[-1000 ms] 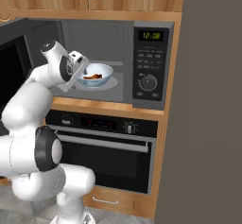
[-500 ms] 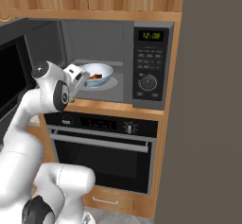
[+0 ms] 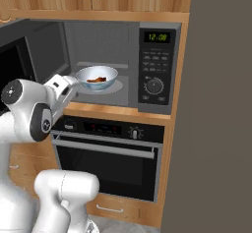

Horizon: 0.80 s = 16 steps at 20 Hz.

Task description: Remove the apple from the bowl and place it on the small plate. Then place the bowl with only the chicken drumstick in the microwave, close the door, and press the start button to microwave the chicken drumstick.

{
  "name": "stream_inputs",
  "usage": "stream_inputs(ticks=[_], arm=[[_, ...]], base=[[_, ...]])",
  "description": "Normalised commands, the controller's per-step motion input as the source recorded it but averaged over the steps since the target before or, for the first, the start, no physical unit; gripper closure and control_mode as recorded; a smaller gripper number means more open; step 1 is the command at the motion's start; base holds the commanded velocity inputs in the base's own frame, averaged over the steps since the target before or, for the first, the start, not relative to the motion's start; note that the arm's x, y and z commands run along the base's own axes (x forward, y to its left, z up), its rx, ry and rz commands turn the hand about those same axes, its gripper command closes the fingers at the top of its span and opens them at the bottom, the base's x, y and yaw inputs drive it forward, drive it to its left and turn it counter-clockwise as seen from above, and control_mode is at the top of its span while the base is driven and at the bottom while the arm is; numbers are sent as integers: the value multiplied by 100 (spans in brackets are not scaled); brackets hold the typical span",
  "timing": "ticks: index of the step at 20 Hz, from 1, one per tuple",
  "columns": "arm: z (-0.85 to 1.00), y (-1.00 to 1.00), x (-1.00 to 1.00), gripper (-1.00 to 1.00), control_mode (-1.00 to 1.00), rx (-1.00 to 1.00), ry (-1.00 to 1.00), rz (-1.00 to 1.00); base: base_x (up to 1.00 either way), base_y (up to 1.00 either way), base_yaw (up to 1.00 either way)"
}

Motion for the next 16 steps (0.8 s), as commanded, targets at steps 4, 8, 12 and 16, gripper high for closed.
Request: stream_inputs(ticks=[4,8,12,16], arm=[[18,0,-100,-100,-100,0,-23,0],[22,0,-100,-100,-100,0,-25,0],[23,0,-100,-100,-100,0,-20,0],[-3,23,-90,-100,-100,-5,-11,0]], base=[[0,0,0],[0,0,0],[0,0,0],[0,0,0]])
